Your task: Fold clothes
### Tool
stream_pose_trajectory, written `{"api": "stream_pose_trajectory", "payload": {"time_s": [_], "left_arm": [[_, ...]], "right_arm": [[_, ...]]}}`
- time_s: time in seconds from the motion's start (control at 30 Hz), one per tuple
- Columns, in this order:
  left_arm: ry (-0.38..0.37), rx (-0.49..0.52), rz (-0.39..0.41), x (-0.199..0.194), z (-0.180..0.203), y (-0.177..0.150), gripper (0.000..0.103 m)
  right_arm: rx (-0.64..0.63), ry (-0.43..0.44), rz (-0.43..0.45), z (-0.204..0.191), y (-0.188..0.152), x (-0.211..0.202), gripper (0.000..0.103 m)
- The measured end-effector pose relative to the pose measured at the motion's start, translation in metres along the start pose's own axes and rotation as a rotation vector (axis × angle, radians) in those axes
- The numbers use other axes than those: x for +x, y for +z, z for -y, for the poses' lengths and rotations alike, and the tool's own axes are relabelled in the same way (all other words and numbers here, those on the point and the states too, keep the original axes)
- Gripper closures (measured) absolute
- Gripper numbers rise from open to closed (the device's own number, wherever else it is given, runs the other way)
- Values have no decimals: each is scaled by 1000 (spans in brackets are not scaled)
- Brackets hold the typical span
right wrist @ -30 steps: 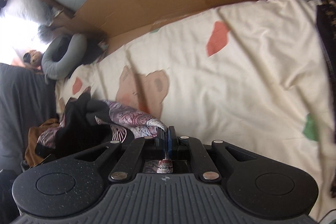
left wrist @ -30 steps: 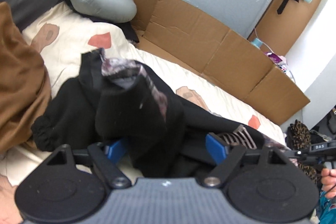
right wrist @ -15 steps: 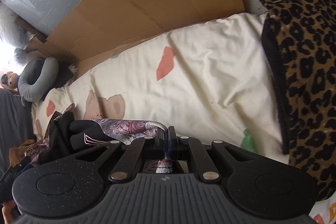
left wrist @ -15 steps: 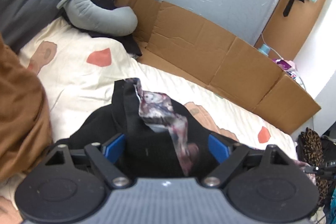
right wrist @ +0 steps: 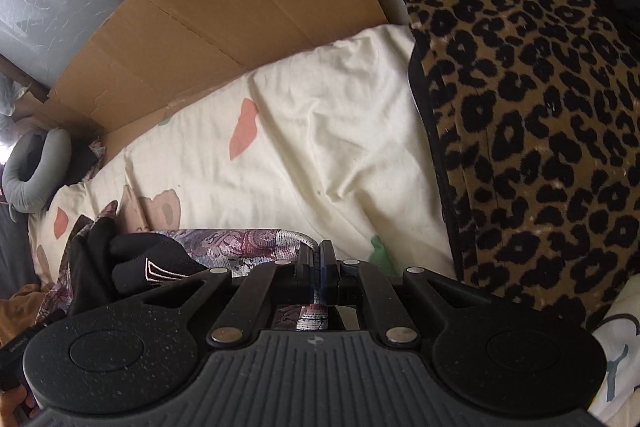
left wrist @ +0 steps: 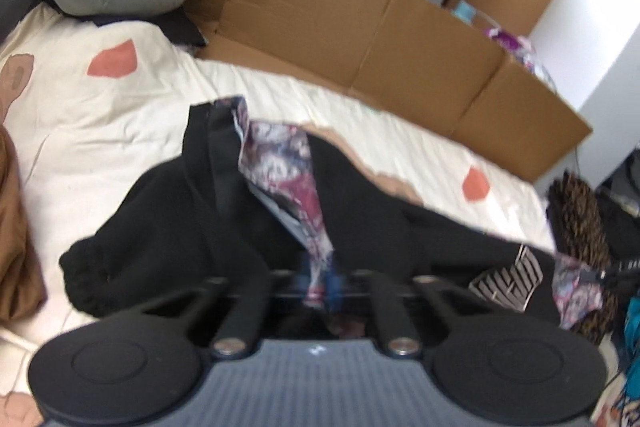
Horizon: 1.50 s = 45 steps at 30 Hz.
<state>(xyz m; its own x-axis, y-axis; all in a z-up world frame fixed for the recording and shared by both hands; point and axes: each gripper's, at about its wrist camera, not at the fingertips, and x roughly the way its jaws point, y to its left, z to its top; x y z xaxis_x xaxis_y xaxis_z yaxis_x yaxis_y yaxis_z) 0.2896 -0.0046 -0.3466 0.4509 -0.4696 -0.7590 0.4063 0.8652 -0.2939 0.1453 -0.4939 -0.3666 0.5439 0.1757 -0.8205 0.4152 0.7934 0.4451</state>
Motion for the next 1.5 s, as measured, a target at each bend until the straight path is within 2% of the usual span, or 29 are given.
{"api": "stream_pose_trajectory", "payload": {"time_s": [0.1, 0.37, 0.67, 0.8, 1.1, 1.2, 1.27, 1.3, 1.5], "left_arm": [[1, 20, -15, -10, -1, -7, 100], [-3, -27, -66, -37, -12, -23, 100], [-2, -56, -149, -55, -20, -60, 100], [-9, -78, -187, -55, -25, -75, 100], [-76, -37, -284, -38, -9, -97, 100], [-55, 0, -284, -41, -6, -92, 93], [-53, 2, -272, -46, -10, -86, 77], [-44, 9, -260, -50, -13, -81, 73], [12, 60, -192, -69, -30, -46, 59]], "right_arm": [[-2, 2, -3, 1, -1, 1, 103], [28, 0, -15, 6, -3, 7, 103], [-8, -23, -27, 3, -7, 11, 103], [-17, -32, -36, 3, -9, 13, 103], [-38, -49, -57, 3, -14, 18, 102], [-45, -53, -62, 3, -15, 19, 102], [-45, -53, -64, 3, -16, 19, 102], [-46, -53, -65, 3, -16, 19, 102], [-53, -53, -67, 3, -16, 20, 102]]}}
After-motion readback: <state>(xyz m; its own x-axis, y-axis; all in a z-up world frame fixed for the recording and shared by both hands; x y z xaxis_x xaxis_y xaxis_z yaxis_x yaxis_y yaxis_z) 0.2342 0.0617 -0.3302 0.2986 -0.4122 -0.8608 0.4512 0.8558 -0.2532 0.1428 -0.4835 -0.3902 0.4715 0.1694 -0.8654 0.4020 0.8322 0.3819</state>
